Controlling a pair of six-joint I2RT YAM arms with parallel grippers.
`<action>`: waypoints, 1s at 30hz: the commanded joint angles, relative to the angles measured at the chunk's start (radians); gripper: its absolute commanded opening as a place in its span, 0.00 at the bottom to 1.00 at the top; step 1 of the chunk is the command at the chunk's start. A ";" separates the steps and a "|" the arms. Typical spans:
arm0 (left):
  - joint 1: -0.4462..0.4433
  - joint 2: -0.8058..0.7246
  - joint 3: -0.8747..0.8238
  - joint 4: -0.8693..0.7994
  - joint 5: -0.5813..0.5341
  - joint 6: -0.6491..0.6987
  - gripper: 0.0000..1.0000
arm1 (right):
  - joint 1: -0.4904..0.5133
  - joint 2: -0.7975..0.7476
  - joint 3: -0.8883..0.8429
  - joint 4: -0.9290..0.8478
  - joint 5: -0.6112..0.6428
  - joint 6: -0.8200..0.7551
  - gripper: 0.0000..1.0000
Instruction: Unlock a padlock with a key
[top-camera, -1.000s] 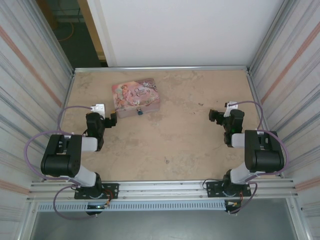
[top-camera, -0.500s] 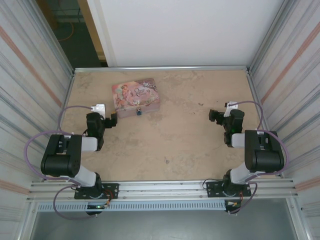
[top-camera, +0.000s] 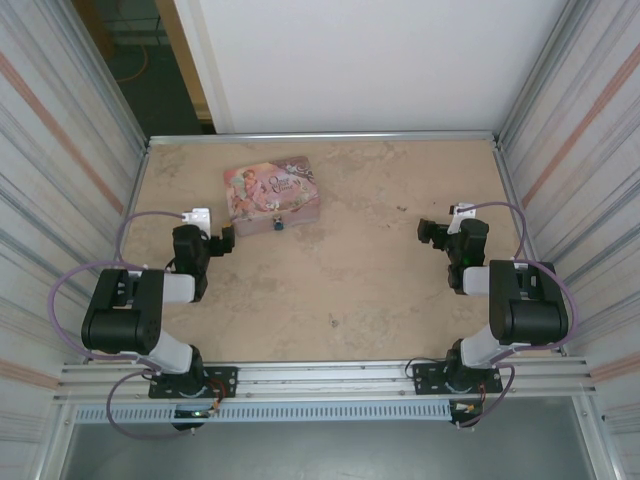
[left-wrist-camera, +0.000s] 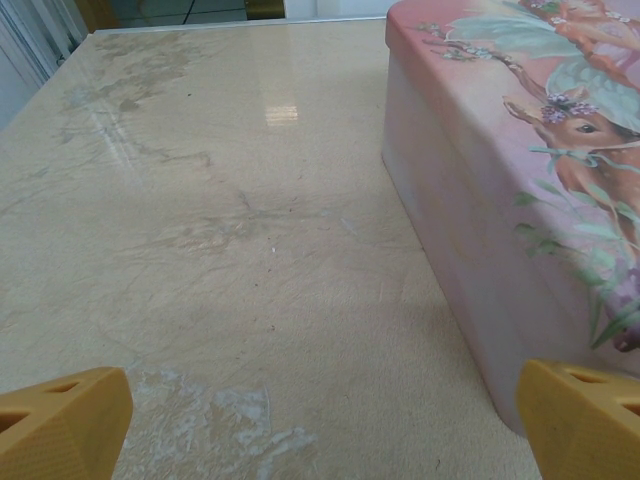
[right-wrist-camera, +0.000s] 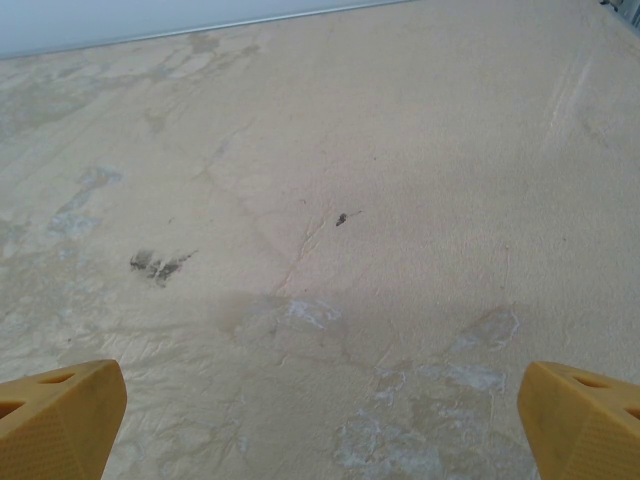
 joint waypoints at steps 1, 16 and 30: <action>0.001 -0.002 0.023 0.003 0.009 0.016 0.99 | -0.002 0.008 0.012 -0.012 0.004 -0.008 0.99; 0.000 -0.201 0.010 -0.132 0.006 0.014 0.99 | 0.002 -0.135 0.041 -0.167 0.042 0.001 0.99; -0.011 -0.386 0.270 -0.670 0.030 -0.216 0.99 | 0.165 -0.342 0.257 -0.668 -0.051 0.264 0.99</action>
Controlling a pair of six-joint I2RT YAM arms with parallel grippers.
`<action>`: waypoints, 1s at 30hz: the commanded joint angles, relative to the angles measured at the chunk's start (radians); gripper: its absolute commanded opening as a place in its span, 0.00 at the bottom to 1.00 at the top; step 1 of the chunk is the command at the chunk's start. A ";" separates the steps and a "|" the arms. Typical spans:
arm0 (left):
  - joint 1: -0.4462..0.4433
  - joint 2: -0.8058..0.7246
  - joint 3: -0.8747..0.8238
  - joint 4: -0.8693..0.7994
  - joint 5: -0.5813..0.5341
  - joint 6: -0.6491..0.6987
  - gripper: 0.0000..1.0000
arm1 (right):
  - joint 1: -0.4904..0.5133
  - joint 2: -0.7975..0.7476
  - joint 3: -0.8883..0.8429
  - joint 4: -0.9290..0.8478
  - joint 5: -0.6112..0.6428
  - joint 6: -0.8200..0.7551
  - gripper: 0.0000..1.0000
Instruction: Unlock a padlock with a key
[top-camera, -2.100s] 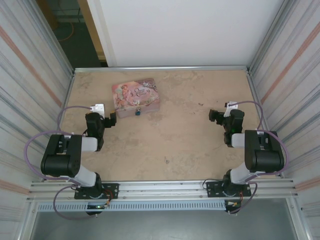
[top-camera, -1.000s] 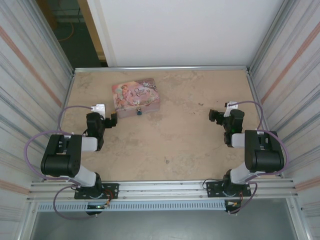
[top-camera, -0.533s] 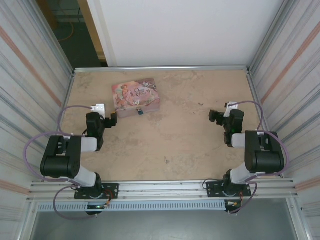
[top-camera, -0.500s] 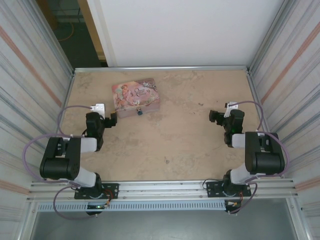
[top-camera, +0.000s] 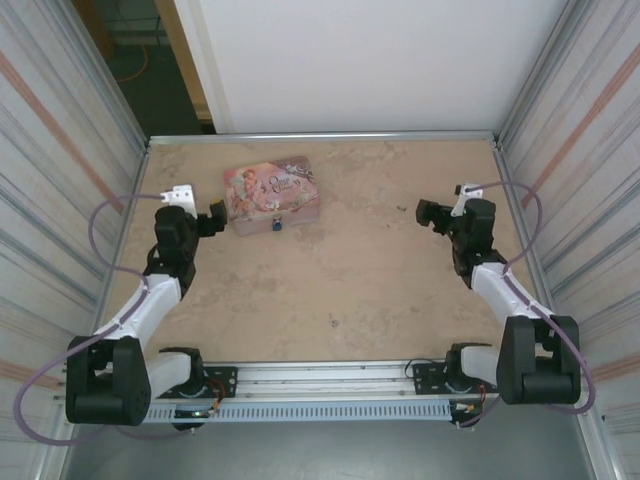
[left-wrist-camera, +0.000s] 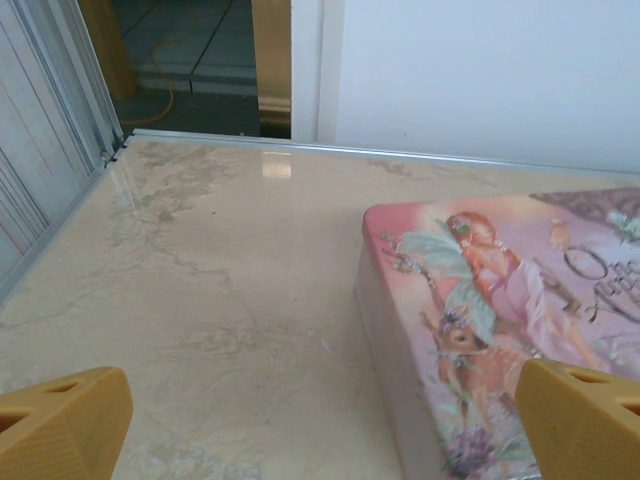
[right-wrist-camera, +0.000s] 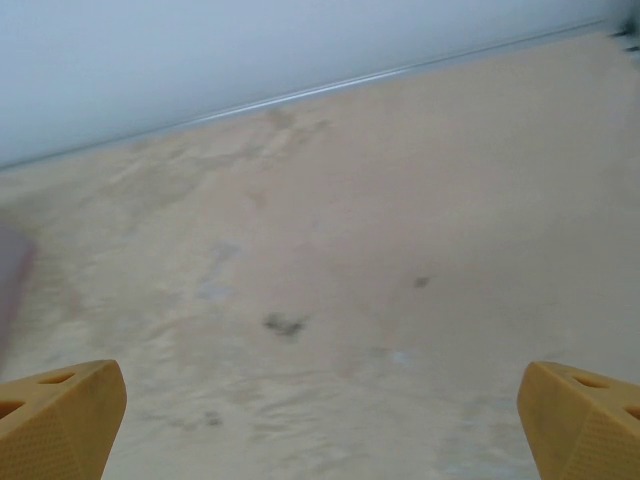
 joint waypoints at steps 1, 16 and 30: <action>0.003 0.004 0.094 -0.211 0.053 -0.116 0.99 | 0.110 -0.001 0.077 -0.148 -0.028 0.125 0.99; 0.121 0.270 0.275 -0.298 0.418 -0.432 0.99 | 0.531 0.470 0.516 -0.198 0.099 0.362 0.99; 0.123 0.532 0.402 -0.238 0.565 -0.438 0.99 | 0.546 0.814 0.801 -0.178 0.074 0.400 0.99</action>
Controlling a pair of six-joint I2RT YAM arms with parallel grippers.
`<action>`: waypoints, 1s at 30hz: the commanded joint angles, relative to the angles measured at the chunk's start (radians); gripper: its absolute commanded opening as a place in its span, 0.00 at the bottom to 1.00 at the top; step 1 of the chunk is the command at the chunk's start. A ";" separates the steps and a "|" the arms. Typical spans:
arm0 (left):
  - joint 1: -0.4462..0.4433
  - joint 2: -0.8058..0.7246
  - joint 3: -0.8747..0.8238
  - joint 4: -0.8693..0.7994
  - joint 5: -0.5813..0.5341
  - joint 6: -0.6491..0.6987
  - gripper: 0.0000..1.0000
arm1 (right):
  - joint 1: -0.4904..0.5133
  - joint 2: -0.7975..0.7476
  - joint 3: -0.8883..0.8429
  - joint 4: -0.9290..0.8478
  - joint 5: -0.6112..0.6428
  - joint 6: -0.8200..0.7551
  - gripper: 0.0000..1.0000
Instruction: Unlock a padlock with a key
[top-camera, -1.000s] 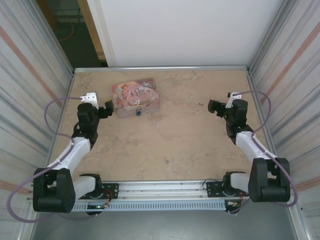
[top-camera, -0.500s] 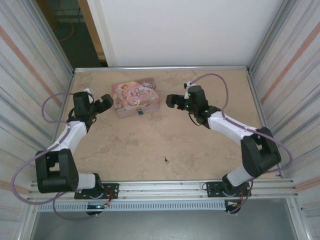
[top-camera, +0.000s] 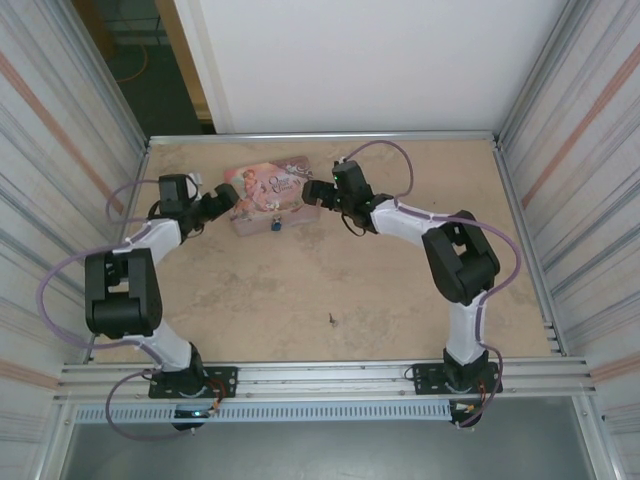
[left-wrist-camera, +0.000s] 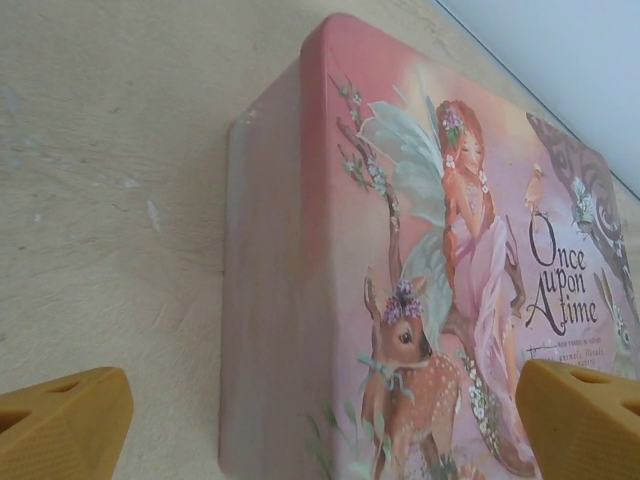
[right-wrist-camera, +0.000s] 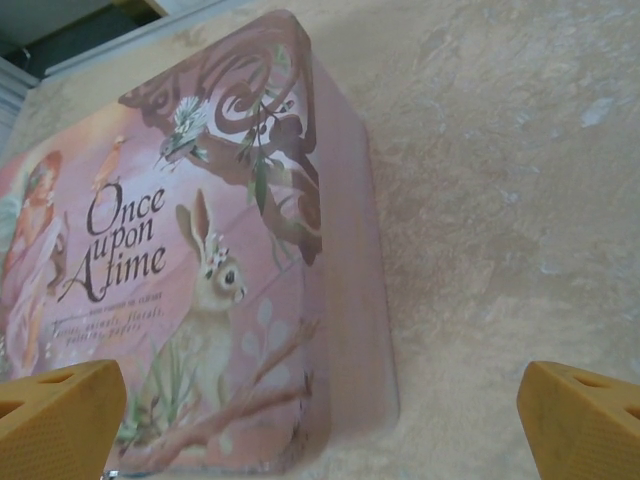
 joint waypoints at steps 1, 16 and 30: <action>0.007 0.046 0.049 0.033 0.086 -0.013 0.99 | -0.007 0.056 0.066 -0.006 -0.027 0.016 0.99; -0.042 0.195 0.180 0.003 0.228 0.026 0.99 | -0.024 0.169 0.160 0.026 -0.259 -0.030 1.00; -0.202 0.231 0.262 -0.059 0.227 0.077 0.99 | -0.034 -0.039 -0.083 0.035 -0.237 -0.056 0.94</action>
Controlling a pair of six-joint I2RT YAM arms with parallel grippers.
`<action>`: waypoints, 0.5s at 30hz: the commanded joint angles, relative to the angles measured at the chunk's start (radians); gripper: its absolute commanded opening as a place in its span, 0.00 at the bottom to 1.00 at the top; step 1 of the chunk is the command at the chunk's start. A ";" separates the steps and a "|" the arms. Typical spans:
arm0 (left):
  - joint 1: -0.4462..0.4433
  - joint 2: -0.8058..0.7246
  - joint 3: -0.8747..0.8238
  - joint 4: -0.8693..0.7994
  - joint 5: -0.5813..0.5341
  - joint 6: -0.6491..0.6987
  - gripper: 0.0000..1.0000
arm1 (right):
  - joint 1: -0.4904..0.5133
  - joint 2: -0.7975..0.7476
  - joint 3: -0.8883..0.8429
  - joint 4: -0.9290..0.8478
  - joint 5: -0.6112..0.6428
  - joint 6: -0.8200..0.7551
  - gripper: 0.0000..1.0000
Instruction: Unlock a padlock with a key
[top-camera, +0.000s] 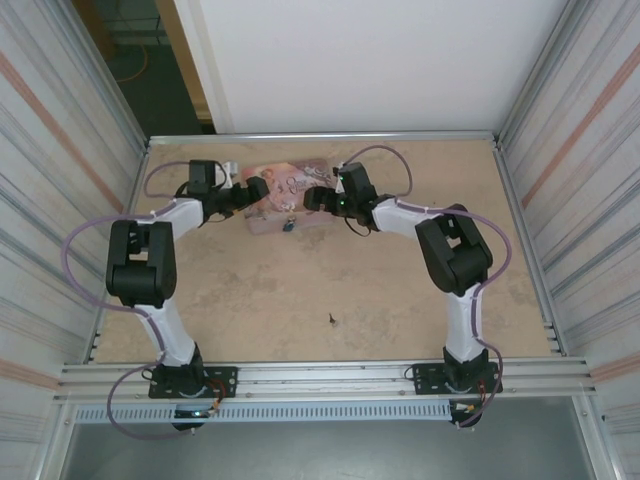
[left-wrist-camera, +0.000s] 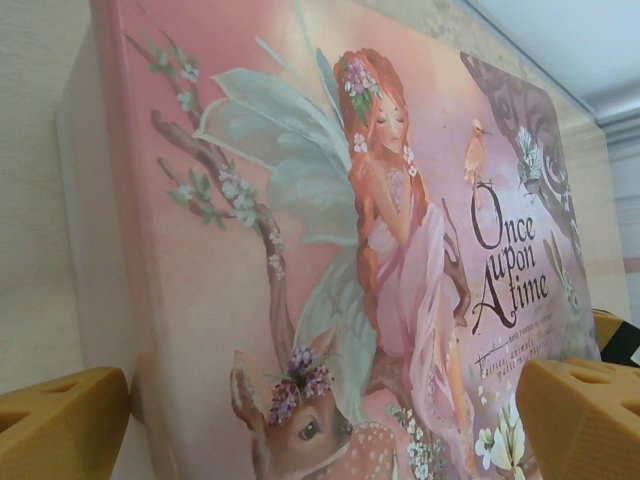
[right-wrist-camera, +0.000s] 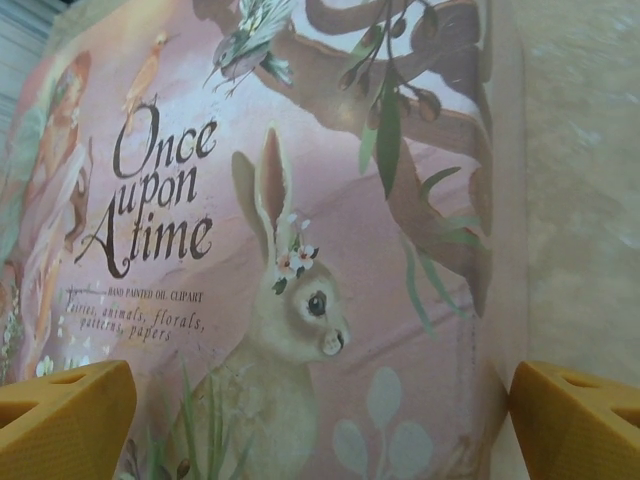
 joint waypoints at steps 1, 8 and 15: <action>-0.071 0.015 0.044 -0.009 0.060 0.023 0.99 | 0.016 -0.105 -0.072 0.007 -0.019 -0.023 0.94; -0.192 0.031 0.067 -0.026 0.044 0.015 0.98 | 0.010 -0.259 -0.240 -0.001 0.000 -0.015 0.93; -0.286 0.065 0.114 -0.051 0.031 0.015 0.98 | -0.002 -0.398 -0.381 -0.035 0.036 -0.014 0.92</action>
